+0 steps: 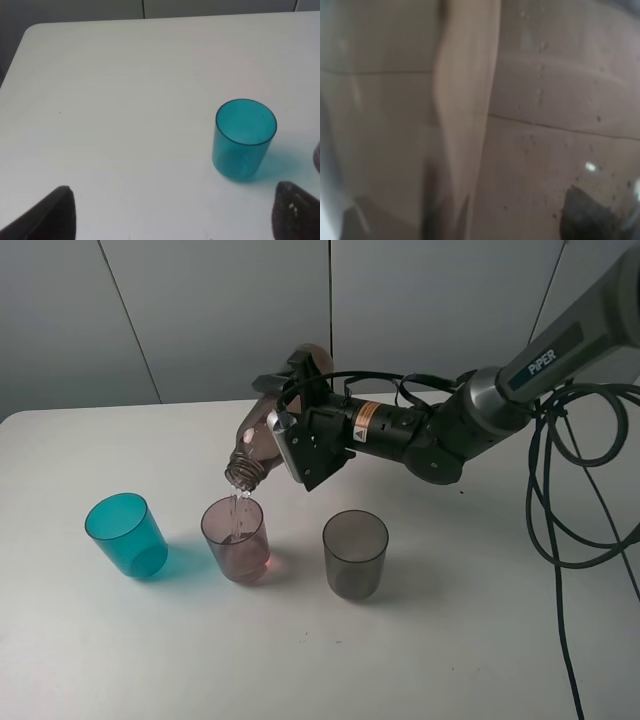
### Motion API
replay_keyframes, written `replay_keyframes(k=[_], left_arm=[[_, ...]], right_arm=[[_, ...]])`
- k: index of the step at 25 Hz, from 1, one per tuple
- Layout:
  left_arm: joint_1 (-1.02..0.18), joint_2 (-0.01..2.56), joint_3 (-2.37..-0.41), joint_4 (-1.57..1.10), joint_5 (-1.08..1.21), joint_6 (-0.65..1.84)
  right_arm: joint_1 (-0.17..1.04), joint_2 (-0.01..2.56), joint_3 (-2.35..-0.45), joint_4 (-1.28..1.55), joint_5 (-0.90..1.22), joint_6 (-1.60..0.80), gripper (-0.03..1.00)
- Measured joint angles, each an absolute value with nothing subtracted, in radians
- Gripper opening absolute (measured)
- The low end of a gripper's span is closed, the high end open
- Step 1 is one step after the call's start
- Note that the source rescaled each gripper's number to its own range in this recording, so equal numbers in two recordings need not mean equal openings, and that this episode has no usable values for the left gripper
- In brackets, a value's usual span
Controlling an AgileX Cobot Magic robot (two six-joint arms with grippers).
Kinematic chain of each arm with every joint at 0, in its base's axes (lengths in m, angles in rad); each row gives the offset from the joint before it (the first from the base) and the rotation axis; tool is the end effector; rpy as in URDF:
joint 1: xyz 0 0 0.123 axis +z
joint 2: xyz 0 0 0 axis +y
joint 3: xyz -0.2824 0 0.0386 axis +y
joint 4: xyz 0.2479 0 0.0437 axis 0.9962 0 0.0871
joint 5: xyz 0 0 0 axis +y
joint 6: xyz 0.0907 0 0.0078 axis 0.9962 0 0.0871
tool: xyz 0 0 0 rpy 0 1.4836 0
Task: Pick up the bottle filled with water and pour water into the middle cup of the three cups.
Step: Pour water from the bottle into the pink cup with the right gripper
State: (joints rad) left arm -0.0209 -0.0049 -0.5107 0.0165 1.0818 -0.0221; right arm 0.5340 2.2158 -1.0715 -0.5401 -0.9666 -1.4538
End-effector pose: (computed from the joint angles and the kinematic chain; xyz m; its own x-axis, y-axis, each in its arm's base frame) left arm -0.0077 0.0015 0.2784 -0.4608 -0.0047 -0.8875 0.0014 1.0000 -0.0060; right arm 0.3457 0.2491 0.1043 0.8318 -0.5374 0.1394 0.0347 -0.2003 -0.9791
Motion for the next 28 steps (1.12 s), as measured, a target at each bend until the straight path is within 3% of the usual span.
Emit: replay_keyframes(k=[28], left_arm=[[-0.021, -0.005, -0.511, 0.017, 1.082, -0.022]], right_arm=[[0.534, 2.216, -1.072, -0.536, -1.065, -1.656, 0.0]])
